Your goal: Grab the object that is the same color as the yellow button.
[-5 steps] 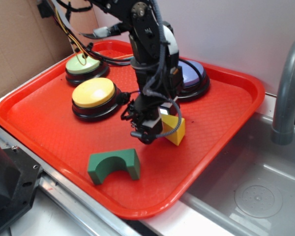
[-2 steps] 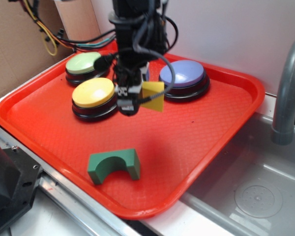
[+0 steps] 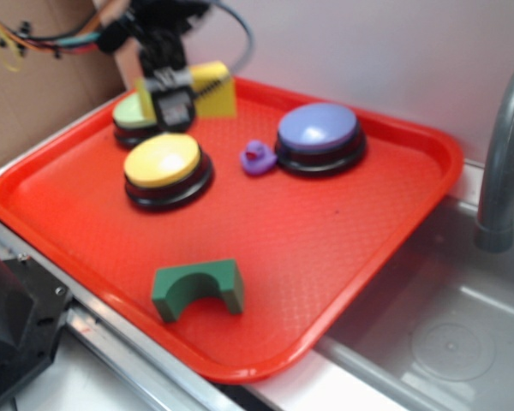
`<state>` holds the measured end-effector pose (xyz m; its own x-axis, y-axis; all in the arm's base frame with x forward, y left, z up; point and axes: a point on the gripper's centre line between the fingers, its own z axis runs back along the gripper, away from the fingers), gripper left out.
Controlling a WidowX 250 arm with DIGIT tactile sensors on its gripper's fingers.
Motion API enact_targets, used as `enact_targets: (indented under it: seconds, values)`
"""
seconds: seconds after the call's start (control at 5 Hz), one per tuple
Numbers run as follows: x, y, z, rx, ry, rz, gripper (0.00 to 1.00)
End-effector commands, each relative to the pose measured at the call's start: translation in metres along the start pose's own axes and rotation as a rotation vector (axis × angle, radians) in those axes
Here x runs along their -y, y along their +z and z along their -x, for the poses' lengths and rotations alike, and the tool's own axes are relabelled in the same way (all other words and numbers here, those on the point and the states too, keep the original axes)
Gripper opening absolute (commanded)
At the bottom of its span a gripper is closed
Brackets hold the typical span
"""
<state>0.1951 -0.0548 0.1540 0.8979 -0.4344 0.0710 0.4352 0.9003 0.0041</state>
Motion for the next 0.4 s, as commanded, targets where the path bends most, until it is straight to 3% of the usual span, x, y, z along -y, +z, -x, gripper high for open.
enact_targets:
  seconds: [0.0, 0.2]
  values:
    - [-0.0035, 0.0356, 0.0309, 0.071, 0.298, -0.065, 0.0]
    - [-0.0073, 0.0354, 0.032, 0.043, 0.312, -0.049, 0.0]
